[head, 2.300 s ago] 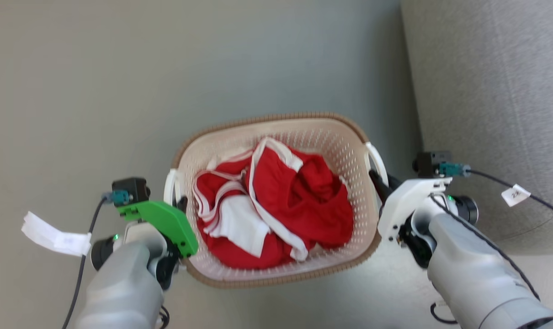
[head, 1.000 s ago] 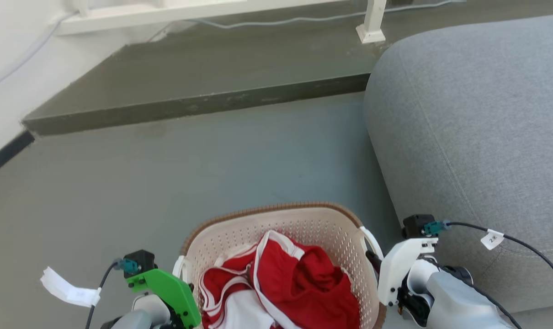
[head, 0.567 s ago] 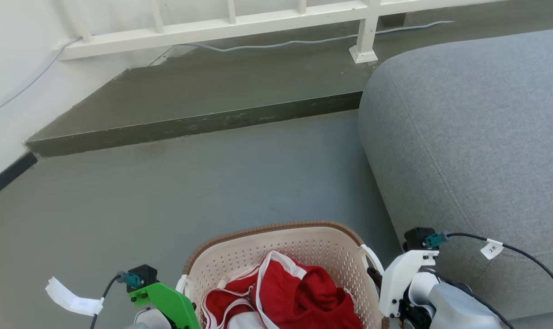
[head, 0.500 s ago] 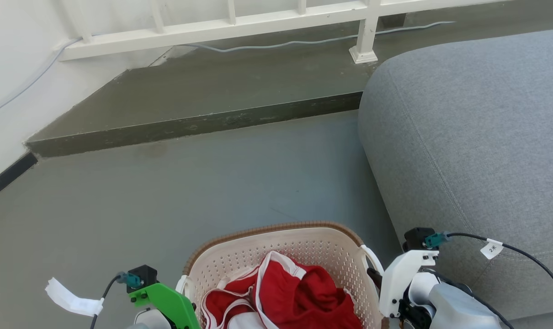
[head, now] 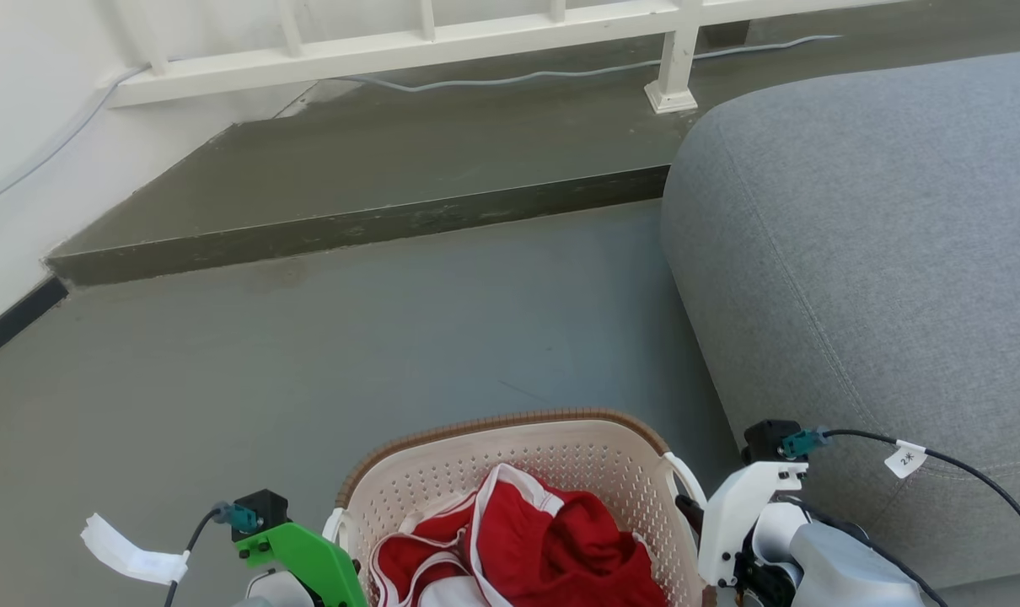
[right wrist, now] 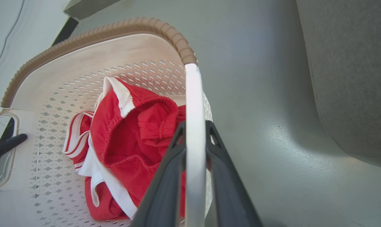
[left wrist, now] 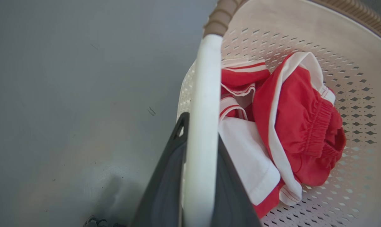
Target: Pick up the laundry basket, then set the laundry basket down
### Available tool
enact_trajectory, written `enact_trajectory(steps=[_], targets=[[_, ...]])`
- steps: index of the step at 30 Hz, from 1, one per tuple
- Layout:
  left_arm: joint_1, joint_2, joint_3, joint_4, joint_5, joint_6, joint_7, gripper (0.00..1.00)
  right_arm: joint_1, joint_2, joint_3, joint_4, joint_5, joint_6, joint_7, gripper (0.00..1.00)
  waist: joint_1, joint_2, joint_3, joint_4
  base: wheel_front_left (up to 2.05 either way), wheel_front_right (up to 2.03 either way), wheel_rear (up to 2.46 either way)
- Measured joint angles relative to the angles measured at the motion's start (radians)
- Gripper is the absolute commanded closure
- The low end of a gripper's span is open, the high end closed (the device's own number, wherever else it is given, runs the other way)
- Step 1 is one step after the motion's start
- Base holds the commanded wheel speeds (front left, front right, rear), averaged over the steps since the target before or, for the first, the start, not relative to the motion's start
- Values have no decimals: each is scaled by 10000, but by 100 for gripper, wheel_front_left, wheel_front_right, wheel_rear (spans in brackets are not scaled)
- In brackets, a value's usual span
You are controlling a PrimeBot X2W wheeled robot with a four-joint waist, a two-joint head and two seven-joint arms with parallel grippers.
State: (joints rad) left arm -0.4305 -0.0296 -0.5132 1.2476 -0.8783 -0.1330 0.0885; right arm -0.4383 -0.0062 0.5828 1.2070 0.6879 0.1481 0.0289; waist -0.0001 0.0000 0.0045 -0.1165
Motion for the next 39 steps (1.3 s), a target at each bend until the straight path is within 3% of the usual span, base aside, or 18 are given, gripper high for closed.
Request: enact_trajectory(steps=[39], targets=[[-2,13,-151,27,-339,0,-113,100,0,-31,192,-29,523,0,73,100,0,0,153,49,0,0,0]])
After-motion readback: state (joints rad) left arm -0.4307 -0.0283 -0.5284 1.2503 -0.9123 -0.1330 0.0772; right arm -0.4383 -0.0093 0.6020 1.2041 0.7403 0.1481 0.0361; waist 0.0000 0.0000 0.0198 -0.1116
